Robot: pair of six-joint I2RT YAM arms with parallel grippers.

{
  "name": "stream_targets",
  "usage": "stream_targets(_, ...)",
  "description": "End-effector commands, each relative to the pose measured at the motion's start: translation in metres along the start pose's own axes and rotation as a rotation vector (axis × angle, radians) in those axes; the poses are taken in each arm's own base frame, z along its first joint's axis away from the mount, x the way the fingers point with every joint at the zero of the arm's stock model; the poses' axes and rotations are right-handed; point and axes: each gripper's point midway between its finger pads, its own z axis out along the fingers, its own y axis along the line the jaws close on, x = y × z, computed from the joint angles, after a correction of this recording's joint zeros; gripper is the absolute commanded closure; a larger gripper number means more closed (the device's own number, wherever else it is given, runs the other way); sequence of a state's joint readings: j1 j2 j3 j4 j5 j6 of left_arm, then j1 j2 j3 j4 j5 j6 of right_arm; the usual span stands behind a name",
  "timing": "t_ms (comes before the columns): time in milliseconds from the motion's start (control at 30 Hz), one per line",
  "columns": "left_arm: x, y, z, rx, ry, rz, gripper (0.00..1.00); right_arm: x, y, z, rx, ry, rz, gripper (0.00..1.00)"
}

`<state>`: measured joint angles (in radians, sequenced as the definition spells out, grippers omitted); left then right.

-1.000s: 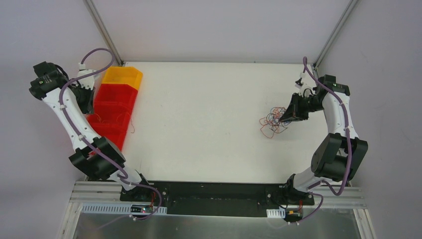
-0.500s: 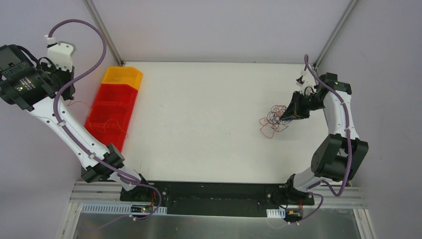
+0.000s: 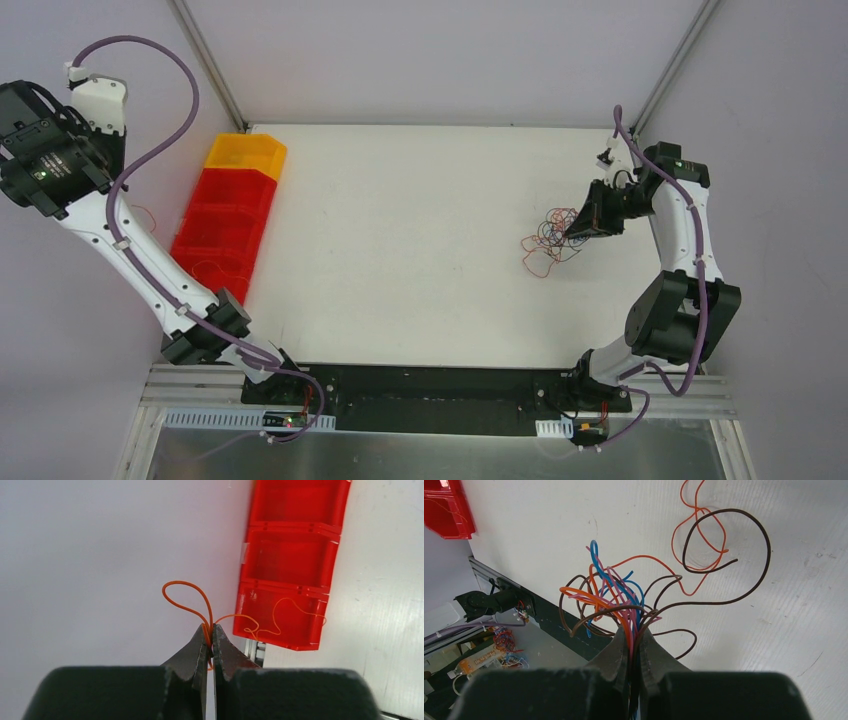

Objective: Untangle the cables

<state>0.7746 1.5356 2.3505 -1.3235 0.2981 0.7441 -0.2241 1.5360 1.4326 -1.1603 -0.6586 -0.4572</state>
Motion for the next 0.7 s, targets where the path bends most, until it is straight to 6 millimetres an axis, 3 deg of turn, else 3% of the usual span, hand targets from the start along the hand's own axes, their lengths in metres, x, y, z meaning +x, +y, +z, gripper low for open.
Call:
stream_targets(0, -0.015, 0.038, 0.000, -0.155, -0.037, 0.001, 1.00, -0.003, 0.010, -0.012, 0.004, -0.019, -0.035, 1.00)
stream_targets(133, -0.034, 0.059, -0.003, -0.223, -0.085, 0.000, 1.00, -0.004, 0.009, -0.012, 0.010, -0.016, -0.037, 1.00)
stream_targets(233, -0.048, 0.059, -0.014, -0.227, -0.152, -0.002, 1.00, -0.005, 0.010, -0.011, 0.007, -0.014, -0.034, 1.00)
stream_targets(367, -0.068, 0.054, -0.034, -0.240, -0.257, -0.015, 1.00, -0.007, 0.009, -0.010, 0.006, -0.010, -0.029, 1.00)
stream_targets(567, -0.100, 0.078, -0.075, -0.402, -0.403, -0.016, 1.00, -0.006, 0.008, -0.010, 0.012, -0.009, -0.035, 1.00)
stream_targets(667, -0.112, 0.078, -0.093, -0.429, -0.470, -0.012, 1.00, -0.006, 0.009, -0.010, 0.012, -0.009, -0.036, 1.00)
